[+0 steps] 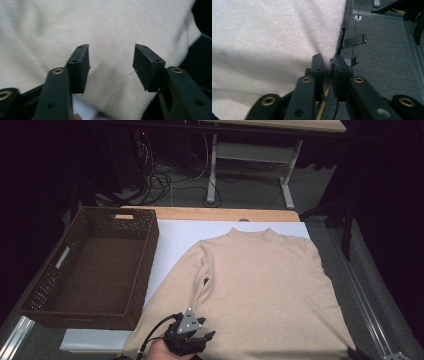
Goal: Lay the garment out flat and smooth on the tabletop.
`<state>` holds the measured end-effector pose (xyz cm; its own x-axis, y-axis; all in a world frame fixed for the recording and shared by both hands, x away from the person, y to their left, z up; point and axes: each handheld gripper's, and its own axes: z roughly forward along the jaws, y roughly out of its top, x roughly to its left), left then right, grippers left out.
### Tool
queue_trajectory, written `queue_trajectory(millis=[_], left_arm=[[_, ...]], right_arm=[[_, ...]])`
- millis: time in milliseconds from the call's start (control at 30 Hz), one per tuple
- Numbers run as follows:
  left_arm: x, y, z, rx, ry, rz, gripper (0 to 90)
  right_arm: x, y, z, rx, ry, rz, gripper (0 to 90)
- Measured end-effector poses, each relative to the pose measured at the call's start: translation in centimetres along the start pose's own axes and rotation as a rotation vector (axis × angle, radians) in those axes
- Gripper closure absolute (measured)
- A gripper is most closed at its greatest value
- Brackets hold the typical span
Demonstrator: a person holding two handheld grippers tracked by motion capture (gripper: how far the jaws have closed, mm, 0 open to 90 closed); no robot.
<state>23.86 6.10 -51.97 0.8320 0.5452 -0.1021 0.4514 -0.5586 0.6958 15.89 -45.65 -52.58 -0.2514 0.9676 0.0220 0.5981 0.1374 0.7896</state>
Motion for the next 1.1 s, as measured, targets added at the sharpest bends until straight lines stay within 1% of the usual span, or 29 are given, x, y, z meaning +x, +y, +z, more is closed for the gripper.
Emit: queue_trajectory(millis=[33, 100, 133, 167, 200, 233, 267, 300, 400, 500, 567, 600, 633, 667, 700, 767, 800, 867, 900, 967, 1000, 1033, 1067, 1100], left_arm=[[-0.5, -0.4, 0.2, -0.036, 0.027, 0.037, 45.8], [-0.6, -0.3, 0.4, -0.04, 0.007, 0.021, 56.1], [-0.7, -0.2, 0.4, -0.038, 0.007, 0.024, 64.9], [-0.8, -0.1, 0.5, -0.039, 0.006, 0.035, 70.3], [-0.8, -0.1, 0.5, -0.04, -0.007, 0.03, 76.1], [-0.8, -0.1, 0.5, -0.038, -0.02, 0.029, 81.1], [-0.9, -0.2, 0.5, -0.041, -0.038, 0.032, 82.3], [-0.9, -0.3, 0.4, -0.042, -0.048, 0.033, 82.5], [-0.8, -0.3, 0.4, -0.046, -0.075, 0.016, 82.6], [-1.2, -0.1, 0.7, -0.051, -0.088, 0.013, 82.3], [-1.3, -0.1, 0.7, -0.05, -0.085, 0.013, 81.5], [-1.3, -0.1, 0.7, -0.053, -0.089, 0.004, 79.3], [-1.2, -0.1, 0.6, -0.054, -0.096, -0.007, 74.4], [-1.1, -0.1, 0.4, -0.061, -0.106, -0.024, 68.5], [-0.9, -0.2, 0.1, -0.077, -0.107, -0.035, 63.4], [-0.6, -0.3, -0.6, -0.104, -0.087, -0.052, 55.8], [-0.4, -0.5, -1.0, -0.114, -0.07, -0.061, 53.5], [0.2, -0.9, -1.8, -0.12, -0.006, -0.072, 50.7], [0.5, -1.2, -2.3, -0.119, 0.042, -0.082, 50.7], [1.1, -1.8, -3.1, -0.125, 0.092, -0.109, 50.8], [1.3, -2.0, -3.3, -0.114, 0.13, -0.117, 51.5], [1.5, -2.3, -3.4, -0.105, 0.154, -0.119, 52.5], [1.7, -2.5, -3.3, -0.091, 0.165, -0.124, 52.9], [1.9, -2.7, -2.9, -0.059, 0.163, -0.136, 52.9]], right_arm=[[0.0, 0.0, 0.0, 0.001, 0.001, -0.004, 85.1], [0.0, 0.2, -0.1, 0.004, -0.004, -0.012, 85.9], [0.0, 0.3, -0.2, 0.0, -0.018, -0.023, 86.0], [-0.1, 0.4, -0.4, -0.005, -0.029, -0.025, 86.2], [-0.2, 0.4, -0.6, -0.009, -0.035, -0.022, 86.2], [-0.4, 0.5, -0.7, -0.016, -0.047, -0.019, 86.3], [-0.6, 0.5, -0.8, -0.021, -0.055, -0.013, 86.4], [-0.8, 0.5, -0.8, -0.019, -0.057, -0.008, 86.4], [-1.1, 0.4, -0.6, -0.008, -0.062, -0.009, 86.4], [-1.4, 0.3, -0.7, -0.005, -0.073, -0.006, 86.4], [-1.7, 0.2, -0.8, -0.002, -0.078, 0.0, 86.4], [-1.7, 0.0, -0.9, -0.002, -0.072, 0.005, 86.3], [-1.7, -0.1, -0.8, 0.0, -0.059, 0.013, 85.7], [-1.7, -0.1, -0.8, -0.002, -0.048, 0.008, 83.7], [-1.6, -0.1, -0.8, -0.008, -0.039, 0.013, 79.9], [-1.5, 0.3, -1.1, -0.037, -0.019, 0.028, 68.2], [-1.5, 0.6, -1.2, -0.055, -0.014, 0.039, 64.1], [-1.3, 1.0, -1.4, -0.084, 0.005, 0.05, 59.3], [-1.2, 1.2, -1.4, -0.092, 0.007, 0.046, 57.1], [-0.7, 1.7, -1.2, -0.106, 0.021, 0.039, 56.6], [-0.6, 2.0, -1.0, -0.11, 0.024, 0.03, 56.4], [-0.4, 2.2, -0.9, -0.116, 0.03, 0.023, 56.4], [-0.3, 2.5, -0.7, -0.119, 0.036, 0.018, 56.4], [-0.1, 2.8, -0.6, -0.126, 0.044, 0.013, 56.3]])
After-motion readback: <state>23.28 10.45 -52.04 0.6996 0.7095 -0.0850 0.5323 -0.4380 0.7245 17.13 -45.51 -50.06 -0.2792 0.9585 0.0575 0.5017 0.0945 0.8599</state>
